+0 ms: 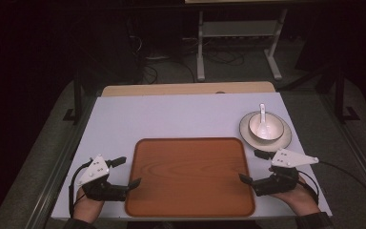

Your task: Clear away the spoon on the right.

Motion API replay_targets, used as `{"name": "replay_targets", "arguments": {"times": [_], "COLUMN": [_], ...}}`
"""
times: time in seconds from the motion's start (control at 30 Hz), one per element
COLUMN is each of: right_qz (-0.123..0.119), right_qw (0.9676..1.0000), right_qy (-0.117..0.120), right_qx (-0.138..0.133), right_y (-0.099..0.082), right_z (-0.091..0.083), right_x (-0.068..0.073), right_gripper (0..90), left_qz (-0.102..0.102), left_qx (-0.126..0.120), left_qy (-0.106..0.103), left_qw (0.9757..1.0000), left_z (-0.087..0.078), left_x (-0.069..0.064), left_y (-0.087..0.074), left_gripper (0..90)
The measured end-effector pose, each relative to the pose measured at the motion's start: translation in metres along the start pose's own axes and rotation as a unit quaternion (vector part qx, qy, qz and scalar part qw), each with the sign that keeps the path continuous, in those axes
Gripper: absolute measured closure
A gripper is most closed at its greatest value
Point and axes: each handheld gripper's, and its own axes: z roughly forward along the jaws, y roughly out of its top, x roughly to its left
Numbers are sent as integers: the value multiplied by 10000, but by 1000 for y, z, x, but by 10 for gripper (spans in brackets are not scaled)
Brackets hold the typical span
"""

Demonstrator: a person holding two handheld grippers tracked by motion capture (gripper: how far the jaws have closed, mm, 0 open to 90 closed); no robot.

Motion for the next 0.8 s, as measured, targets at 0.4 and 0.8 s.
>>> {"name": "replay_targets", "arguments": {"times": [0.4, 0.8], "right_qz": [9, 26], "right_qw": [10000, 9999], "right_qy": [-21, -116], "right_qx": [32, -22], "right_y": [3, 11], "right_z": [3, 3], "right_x": [-5, -16], "right_gripper": [39, 51], "left_qz": [-43, -69], "left_qx": [12, 32], "left_qy": [14, 21], "left_qw": [10000, 10000], "left_z": [0, -1], "left_x": [2, 3], "left_y": [-1, -2], "left_gripper": [128, 128]}}
